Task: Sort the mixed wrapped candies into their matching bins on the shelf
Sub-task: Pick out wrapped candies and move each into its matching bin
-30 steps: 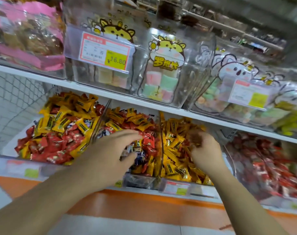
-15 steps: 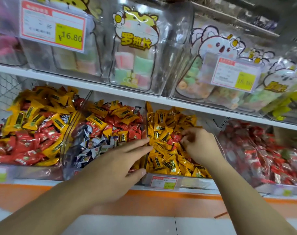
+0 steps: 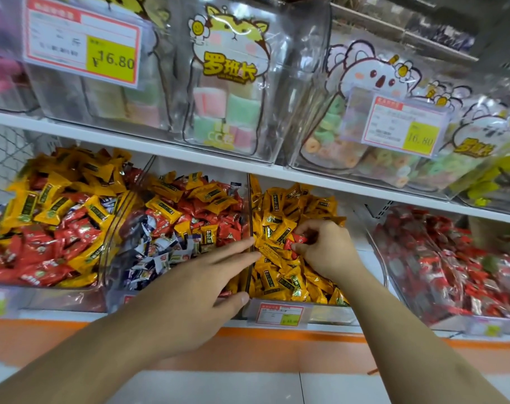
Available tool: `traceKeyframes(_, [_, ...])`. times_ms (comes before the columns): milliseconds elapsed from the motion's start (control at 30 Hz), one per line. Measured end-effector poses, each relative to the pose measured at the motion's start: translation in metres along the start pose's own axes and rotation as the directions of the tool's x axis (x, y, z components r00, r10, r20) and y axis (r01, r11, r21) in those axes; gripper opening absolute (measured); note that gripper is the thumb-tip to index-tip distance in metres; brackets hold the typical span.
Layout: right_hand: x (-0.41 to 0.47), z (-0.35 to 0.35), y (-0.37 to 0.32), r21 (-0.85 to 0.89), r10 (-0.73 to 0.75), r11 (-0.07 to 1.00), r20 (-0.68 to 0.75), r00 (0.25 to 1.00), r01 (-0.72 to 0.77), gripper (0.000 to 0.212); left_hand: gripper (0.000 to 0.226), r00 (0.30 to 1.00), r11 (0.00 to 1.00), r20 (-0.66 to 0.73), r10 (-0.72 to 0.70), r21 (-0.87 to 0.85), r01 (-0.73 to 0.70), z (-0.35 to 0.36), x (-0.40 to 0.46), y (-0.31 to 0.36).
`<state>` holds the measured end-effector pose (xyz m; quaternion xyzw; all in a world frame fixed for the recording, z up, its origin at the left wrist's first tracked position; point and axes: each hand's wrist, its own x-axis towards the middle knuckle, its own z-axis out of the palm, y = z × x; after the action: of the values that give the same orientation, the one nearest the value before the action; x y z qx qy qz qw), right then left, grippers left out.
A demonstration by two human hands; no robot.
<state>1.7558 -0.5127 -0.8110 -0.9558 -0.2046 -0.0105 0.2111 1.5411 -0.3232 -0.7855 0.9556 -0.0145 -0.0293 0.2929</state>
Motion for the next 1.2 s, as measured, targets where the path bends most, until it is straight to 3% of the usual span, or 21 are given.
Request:
traceKeyframes(167, [-0.003, 0.002, 0.004, 0.033, -0.022, 0.999, -0.075, 0.997, 0.025, 0.016, 0.062, 1.000, 0.999, 0.008, -0.028, -0.026, 0.028, -0.001, -0.001, 0.003])
traceKeyframes(300, [-0.004, -0.003, 0.006, 0.189, 0.052, 0.982, -0.150, 0.987, -0.023, 0.015, 0.062, 1.000, 0.999, -0.004, -0.007, -0.050, 0.007, -0.001, -0.002, 0.001])
traceKeyframes(433, [-0.006, -0.016, 0.003, 0.508, 0.144, 0.859, -0.133, 0.981, -0.058, 0.017, 0.061, 0.999, 0.998, -0.030, 0.034, -0.055, -0.035, 0.000, 0.000, -0.003])
traceKeyframes(667, [-0.028, -0.043, -0.015, 0.729, 0.162, 0.684, -0.125, 0.979, -0.021, 0.016, 0.057, 0.995, 0.997, -0.091, 0.038, -0.064, -0.044, 0.002, 0.003, -0.006])
traceKeyframes(800, [-0.046, -0.053, -0.045, 0.824, 0.058, 0.565, -0.086, 0.995, 0.039, 0.019, 0.047, 0.973, 0.983, -0.226, -0.047, -0.181, 0.006, -0.002, 0.001, -0.005])
traceKeyframes(867, [-0.055, -0.049, -0.067, 0.831, -0.029, 0.551, -0.067, 0.997, 0.072, 0.020, 0.044, 0.950, 0.928, -0.280, -0.137, -0.373, 0.024, -0.007, 0.003, -0.005])
traceKeyframes(1033, [-0.077, -0.029, -0.117, 0.823, -0.188, 0.560, 0.011, 0.982, 0.098, 0.019, 0.032, 0.928, 0.655, -0.216, -0.302, -0.755, 0.037, -0.026, -0.006, -0.005])
traceKeyframes(1100, [-0.082, -0.022, -0.130, 0.825, -0.210, 0.556, 0.024, 0.977, 0.100, 0.019, 0.029, 0.909, 0.544, -0.198, -0.368, -0.838, 0.037, -0.033, -0.013, -0.007])
traceKeyframes(1200, [-0.084, -0.014, -0.147, 0.821, -0.241, 0.557, 0.019, 0.970, 0.123, 0.020, 0.027, 0.879, 0.482, -0.191, -0.436, -0.875, 0.050, -0.043, -0.025, -0.016])
